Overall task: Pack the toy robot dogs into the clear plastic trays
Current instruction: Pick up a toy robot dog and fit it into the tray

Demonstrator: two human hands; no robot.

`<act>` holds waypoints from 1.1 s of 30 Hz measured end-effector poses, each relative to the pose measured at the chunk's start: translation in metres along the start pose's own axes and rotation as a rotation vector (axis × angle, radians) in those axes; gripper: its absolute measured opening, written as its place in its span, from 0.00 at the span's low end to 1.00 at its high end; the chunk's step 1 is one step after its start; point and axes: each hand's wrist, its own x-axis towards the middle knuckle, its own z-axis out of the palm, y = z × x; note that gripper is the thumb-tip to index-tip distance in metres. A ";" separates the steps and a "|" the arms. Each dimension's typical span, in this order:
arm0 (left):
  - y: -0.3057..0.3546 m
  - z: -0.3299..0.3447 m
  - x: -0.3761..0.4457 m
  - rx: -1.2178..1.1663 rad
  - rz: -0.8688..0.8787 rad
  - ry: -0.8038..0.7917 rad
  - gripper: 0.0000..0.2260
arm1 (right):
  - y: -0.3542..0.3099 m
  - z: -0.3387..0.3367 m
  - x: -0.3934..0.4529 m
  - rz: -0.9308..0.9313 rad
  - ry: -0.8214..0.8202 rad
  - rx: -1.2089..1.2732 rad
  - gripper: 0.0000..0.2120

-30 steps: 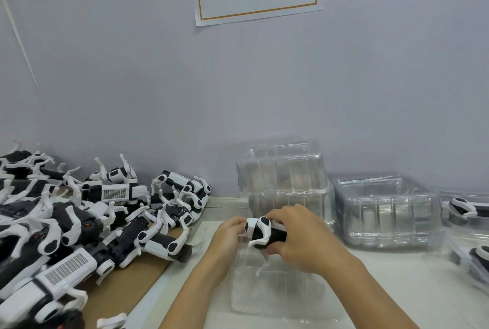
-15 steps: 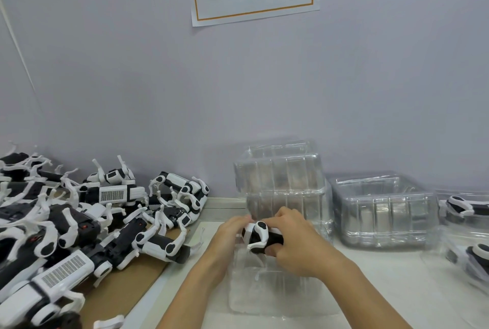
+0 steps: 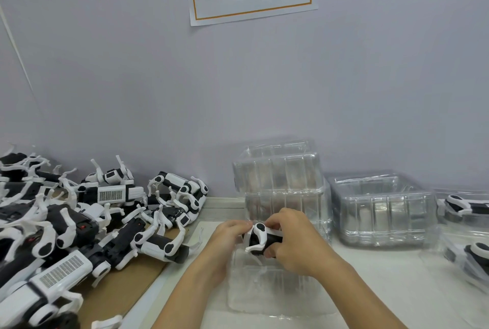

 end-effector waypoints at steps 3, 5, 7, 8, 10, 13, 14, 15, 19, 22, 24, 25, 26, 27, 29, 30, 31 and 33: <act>-0.001 -0.001 0.002 -0.018 -0.016 0.041 0.09 | 0.000 0.000 0.000 0.007 -0.009 0.002 0.12; -0.003 -0.001 0.005 -0.013 -0.023 0.067 0.06 | 0.000 0.000 0.000 0.011 -0.010 -0.004 0.11; -0.005 -0.002 0.007 0.011 -0.029 0.091 0.07 | -0.001 0.001 0.000 0.012 -0.013 -0.040 0.10; -0.006 -0.002 0.008 0.025 -0.034 0.097 0.07 | -0.001 0.002 0.000 0.011 -0.016 -0.060 0.10; -0.007 -0.003 0.010 0.047 -0.042 0.106 0.07 | -0.002 0.003 0.001 0.023 -0.035 -0.076 0.14; -0.009 -0.003 0.013 0.072 -0.047 0.135 0.10 | 0.000 0.005 0.002 0.041 -0.062 -0.084 0.19; -0.009 -0.003 0.014 0.073 -0.049 0.139 0.10 | 0.000 0.005 0.002 0.044 -0.063 -0.082 0.19; -0.009 -0.003 0.014 0.065 -0.054 0.145 0.10 | 0.000 0.005 0.002 0.048 -0.062 -0.076 0.19; -0.009 -0.003 0.012 -0.014 -0.071 0.125 0.09 | 0.001 0.005 0.002 0.066 -0.051 -0.035 0.19; -0.007 -0.002 0.009 -0.029 -0.073 0.104 0.08 | 0.001 0.005 0.002 0.066 -0.049 -0.018 0.18; -0.006 -0.002 0.008 -0.011 -0.078 0.098 0.10 | 0.000 0.004 0.001 0.070 -0.051 -0.015 0.18; -0.005 -0.002 0.008 -0.003 -0.081 0.102 0.10 | 0.000 0.004 0.002 0.070 -0.056 -0.019 0.18; -0.005 -0.002 0.009 0.008 -0.084 0.112 0.10 | 0.001 0.004 0.002 0.072 -0.064 -0.027 0.19; -0.005 -0.001 0.009 0.019 -0.088 0.127 0.11 | 0.001 0.004 0.002 0.076 -0.074 -0.035 0.19; -0.005 0.000 0.012 0.043 -0.099 0.155 0.12 | 0.001 0.004 0.002 0.091 -0.095 -0.052 0.19; -0.005 0.000 0.013 0.056 -0.107 0.165 0.13 | 0.001 0.004 0.002 0.097 -0.105 -0.061 0.19; -0.005 0.000 0.014 0.069 -0.115 0.171 0.14 | 0.001 0.005 0.002 0.101 -0.113 -0.067 0.20; -0.005 0.000 0.015 0.081 -0.123 0.174 0.14 | 0.000 0.005 0.002 0.104 -0.118 -0.075 0.21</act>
